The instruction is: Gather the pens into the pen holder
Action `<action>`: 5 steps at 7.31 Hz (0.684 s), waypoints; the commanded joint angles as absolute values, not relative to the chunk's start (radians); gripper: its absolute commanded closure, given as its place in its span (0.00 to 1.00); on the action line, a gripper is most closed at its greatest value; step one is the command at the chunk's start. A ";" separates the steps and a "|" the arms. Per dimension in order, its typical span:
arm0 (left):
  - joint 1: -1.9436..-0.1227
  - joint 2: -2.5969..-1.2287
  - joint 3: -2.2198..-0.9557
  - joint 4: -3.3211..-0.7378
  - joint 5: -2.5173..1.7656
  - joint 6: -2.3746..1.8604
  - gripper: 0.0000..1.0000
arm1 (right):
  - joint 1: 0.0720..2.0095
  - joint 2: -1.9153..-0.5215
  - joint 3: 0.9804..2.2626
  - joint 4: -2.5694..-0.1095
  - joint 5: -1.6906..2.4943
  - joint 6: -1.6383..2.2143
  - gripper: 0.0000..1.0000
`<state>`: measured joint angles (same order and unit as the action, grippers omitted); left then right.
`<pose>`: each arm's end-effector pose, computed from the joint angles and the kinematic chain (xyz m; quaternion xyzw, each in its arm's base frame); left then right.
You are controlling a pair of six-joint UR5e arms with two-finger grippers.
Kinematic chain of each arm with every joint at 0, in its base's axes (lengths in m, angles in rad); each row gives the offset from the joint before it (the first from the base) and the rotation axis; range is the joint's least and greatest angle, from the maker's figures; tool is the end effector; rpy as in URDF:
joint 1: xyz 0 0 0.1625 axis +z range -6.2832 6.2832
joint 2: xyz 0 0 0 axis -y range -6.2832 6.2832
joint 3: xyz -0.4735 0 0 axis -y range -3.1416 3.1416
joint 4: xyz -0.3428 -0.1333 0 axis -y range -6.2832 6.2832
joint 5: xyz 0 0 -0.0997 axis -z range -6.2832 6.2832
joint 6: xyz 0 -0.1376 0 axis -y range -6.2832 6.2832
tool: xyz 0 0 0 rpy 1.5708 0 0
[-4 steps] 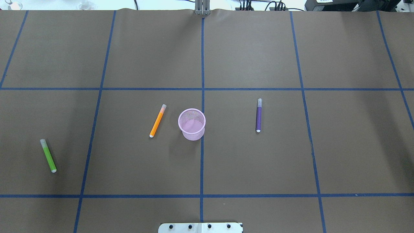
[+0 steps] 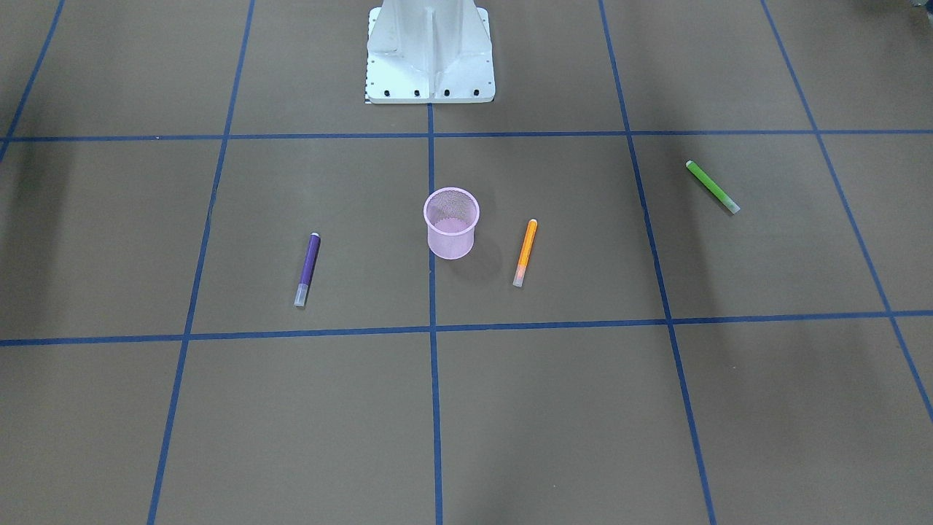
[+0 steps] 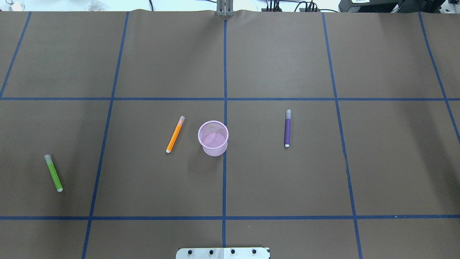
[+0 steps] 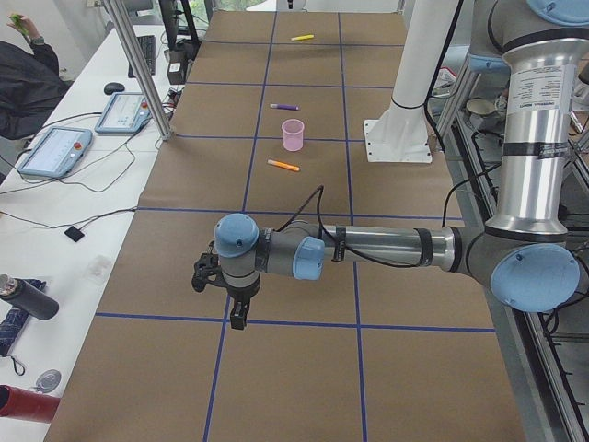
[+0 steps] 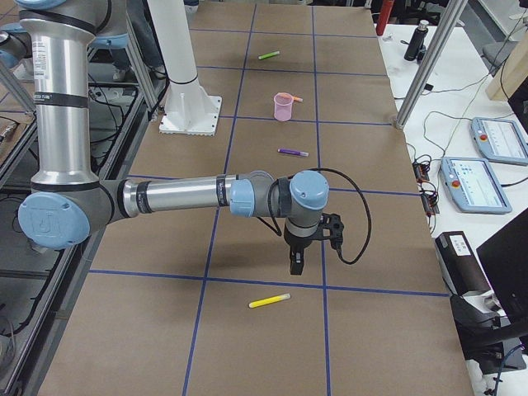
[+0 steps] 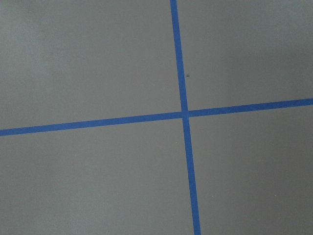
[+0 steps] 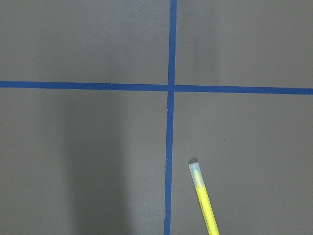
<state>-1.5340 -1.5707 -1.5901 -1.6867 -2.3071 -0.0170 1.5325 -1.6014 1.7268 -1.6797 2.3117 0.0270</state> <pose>-0.0241 -0.4564 0.7170 0.0533 0.3606 0.0335 0.9306 0.0240 -0.4282 0.6928 -0.0041 -0.3621 -0.0083 0.9321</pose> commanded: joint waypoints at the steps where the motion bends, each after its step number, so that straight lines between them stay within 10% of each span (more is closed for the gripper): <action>1: -1.534 -1.574 -1.589 -1.697 -2.307 -0.020 0.00 | 1.532 -1.601 1.726 -1.680 2.312 0.026 0.01; 5: -1.503 -1.578 -1.595 -1.759 -2.309 -0.026 0.00 | 1.531 -1.600 1.736 -1.678 2.319 0.028 0.01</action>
<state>-1.5137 -1.5778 -1.5939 -1.7389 -2.3075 -0.0241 1.5319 -1.6001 1.7314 -1.6784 2.3167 0.0275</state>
